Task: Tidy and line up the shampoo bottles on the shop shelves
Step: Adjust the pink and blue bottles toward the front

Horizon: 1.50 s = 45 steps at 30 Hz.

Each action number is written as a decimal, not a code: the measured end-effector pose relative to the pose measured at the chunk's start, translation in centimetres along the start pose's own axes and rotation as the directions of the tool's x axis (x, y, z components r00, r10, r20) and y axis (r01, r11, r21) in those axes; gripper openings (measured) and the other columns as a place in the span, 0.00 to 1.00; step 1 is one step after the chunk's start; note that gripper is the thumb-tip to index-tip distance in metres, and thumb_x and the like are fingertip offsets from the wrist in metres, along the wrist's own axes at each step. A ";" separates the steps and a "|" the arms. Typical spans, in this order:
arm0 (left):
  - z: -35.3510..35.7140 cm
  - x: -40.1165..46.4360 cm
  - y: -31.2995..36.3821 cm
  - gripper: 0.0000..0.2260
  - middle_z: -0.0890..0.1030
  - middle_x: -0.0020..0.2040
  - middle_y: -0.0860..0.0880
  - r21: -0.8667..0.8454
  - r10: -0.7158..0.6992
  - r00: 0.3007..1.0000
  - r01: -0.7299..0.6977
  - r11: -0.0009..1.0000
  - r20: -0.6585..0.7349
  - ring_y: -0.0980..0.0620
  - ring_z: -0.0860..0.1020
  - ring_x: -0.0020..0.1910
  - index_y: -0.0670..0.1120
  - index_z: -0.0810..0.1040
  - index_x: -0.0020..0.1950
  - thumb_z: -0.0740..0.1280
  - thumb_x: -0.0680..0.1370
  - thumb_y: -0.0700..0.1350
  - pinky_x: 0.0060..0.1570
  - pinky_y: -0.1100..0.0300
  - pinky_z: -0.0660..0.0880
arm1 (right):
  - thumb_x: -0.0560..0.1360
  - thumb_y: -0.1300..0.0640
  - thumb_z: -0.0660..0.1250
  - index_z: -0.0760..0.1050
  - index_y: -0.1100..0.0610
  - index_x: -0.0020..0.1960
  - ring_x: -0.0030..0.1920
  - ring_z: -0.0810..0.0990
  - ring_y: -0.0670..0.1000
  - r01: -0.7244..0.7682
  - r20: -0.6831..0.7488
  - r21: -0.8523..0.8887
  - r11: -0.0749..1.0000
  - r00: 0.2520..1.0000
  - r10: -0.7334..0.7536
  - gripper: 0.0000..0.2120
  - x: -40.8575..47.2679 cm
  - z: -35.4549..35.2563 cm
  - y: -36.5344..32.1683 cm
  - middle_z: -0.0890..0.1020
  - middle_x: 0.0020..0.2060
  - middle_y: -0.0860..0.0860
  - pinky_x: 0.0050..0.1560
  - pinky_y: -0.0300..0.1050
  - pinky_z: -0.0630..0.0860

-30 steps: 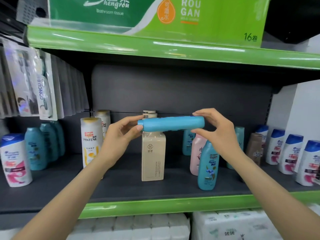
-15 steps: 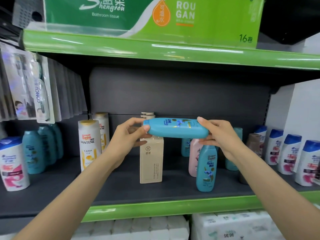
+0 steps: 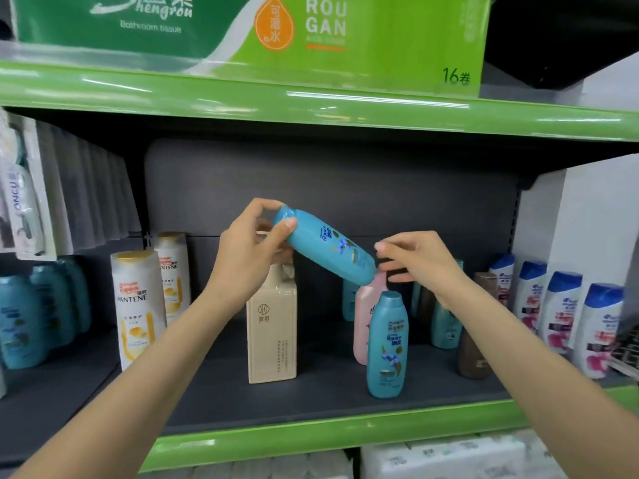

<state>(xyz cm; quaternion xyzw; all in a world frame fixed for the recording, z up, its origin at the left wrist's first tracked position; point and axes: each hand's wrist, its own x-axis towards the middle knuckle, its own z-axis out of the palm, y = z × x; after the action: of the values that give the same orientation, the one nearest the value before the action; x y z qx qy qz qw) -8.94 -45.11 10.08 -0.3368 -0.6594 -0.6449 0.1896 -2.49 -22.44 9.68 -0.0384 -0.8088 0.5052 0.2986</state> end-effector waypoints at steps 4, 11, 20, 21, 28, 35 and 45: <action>2.1 1.0 0.1 0.11 0.78 0.51 0.49 0.352 0.163 0.987 -0.149 0.924 -0.012 0.56 0.79 0.45 0.47 0.73 0.59 0.65 0.78 0.47 0.44 0.61 0.80 | 0.73 0.57 0.71 0.81 0.54 0.49 0.49 0.81 0.49 0.088 -0.034 -0.229 0.970 0.995 -0.098 0.05 3.0 -1.4 2.4 0.84 0.45 0.52 0.48 0.45 0.80; 7.5 4.1 -2.7 0.16 0.78 0.56 0.39 0.657 0.113 0.991 -0.132 0.742 0.072 0.42 0.77 0.54 0.42 0.70 0.67 0.62 0.80 0.45 0.49 0.62 0.69 | 0.70 0.57 0.74 0.81 0.57 0.53 0.49 0.80 0.47 0.183 0.193 -0.367 0.912 0.974 -0.118 0.12 6.4 -1.4 6.1 0.82 0.48 0.49 0.51 0.34 0.71; 11.0 7.9 -8.3 0.15 0.77 0.63 0.42 0.700 -0.199 0.957 -0.005 0.714 0.210 0.44 0.74 0.62 0.44 0.73 0.67 0.62 0.79 0.40 0.54 0.65 0.66 | 0.69 0.58 0.74 0.83 0.55 0.46 0.43 0.81 0.43 0.246 0.286 -0.300 0.922 0.945 -0.159 0.06 7.6 -1.3 8.1 0.84 0.41 0.46 0.45 0.32 0.74; 11.1 8.1 -9.0 0.15 0.77 0.64 0.42 0.697 -0.215 0.949 -0.008 0.717 0.232 0.45 0.74 0.63 0.44 0.74 0.66 0.62 0.79 0.40 0.55 0.66 0.66 | 0.69 0.58 0.74 0.83 0.55 0.46 0.43 0.81 0.43 0.247 0.290 -0.300 0.922 0.944 -0.158 0.06 7.7 -1.3 8.1 0.84 0.41 0.46 0.45 0.32 0.74; 12.0 8.5 -12.5 0.16 0.75 0.66 0.46 0.682 -0.329 0.839 -0.066 0.729 0.433 0.47 0.73 0.64 0.47 0.74 0.66 0.60 0.79 0.40 0.57 0.65 0.66 | 0.69 0.61 0.74 0.83 0.56 0.44 0.45 0.83 0.48 0.164 0.299 -0.185 0.969 0.948 -0.104 0.04 7.9 -1.2 8.5 0.85 0.41 0.50 0.44 0.43 0.82; 13.1 9.3 -13.1 0.16 0.73 0.68 0.46 0.586 -0.321 0.810 -0.034 0.810 0.491 0.47 0.73 0.63 0.46 0.73 0.68 0.61 0.80 0.40 0.59 0.58 0.71 | 0.69 0.62 0.74 0.83 0.57 0.45 0.45 0.83 0.49 0.148 0.298 -0.168 0.974 0.950 -0.093 0.05 7.8 -1.2 8.3 0.85 0.41 0.52 0.45 0.44 0.82; 14.1 9.0 -13.0 0.15 0.73 0.67 0.45 0.505 -0.291 0.811 -0.007 0.863 0.508 0.47 0.71 0.65 0.47 0.75 0.66 0.60 0.80 0.38 0.63 0.53 0.69 | 0.69 0.62 0.73 0.83 0.55 0.45 0.45 0.83 0.49 0.130 0.293 -0.170 0.977 0.953 -0.076 0.05 7.5 -1.2 8.2 0.85 0.41 0.52 0.45 0.45 0.82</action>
<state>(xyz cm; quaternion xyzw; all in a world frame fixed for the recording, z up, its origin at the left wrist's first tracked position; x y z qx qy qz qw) -21.61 -28.74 5.47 -0.4028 -0.8491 -0.3415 0.0118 -9.91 -14.74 6.47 0.0493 -0.8882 0.4106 0.2002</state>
